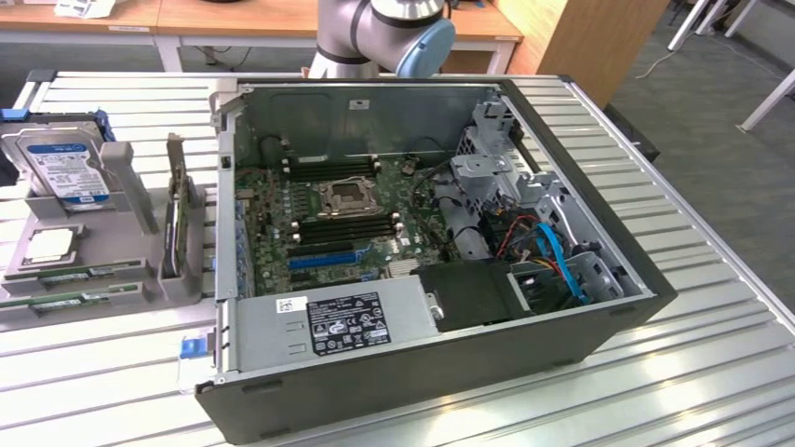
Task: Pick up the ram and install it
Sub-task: 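Pick up the ram and move it above insertion slot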
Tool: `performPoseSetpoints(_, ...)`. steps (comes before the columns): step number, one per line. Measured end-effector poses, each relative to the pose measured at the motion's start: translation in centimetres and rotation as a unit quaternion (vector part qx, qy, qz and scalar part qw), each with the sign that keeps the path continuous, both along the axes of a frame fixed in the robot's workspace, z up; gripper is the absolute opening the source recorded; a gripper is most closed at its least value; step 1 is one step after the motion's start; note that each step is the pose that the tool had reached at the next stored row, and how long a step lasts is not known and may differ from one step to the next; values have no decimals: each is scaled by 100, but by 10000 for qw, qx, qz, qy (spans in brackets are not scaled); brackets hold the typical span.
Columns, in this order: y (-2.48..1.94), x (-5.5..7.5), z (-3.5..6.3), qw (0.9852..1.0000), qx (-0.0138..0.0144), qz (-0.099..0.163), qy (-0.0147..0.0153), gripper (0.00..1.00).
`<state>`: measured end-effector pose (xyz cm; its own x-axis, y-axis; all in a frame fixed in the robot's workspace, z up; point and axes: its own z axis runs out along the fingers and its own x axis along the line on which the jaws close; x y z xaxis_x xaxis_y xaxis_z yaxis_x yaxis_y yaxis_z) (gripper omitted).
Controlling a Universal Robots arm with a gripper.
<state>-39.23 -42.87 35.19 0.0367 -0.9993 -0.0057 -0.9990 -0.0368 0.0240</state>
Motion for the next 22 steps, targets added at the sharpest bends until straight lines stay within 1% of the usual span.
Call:
performPoseSetpoints(3,0,0,-54,10000,11,0,0,10)
performPoseSetpoints(14,0,0,-232,10000,15,0,0,10)
performPoseSetpoints(15,0,0,-293,10000,16,0,0,10)
performPoseSetpoints(22,-1,0,-381,10000,17,0,0,10)
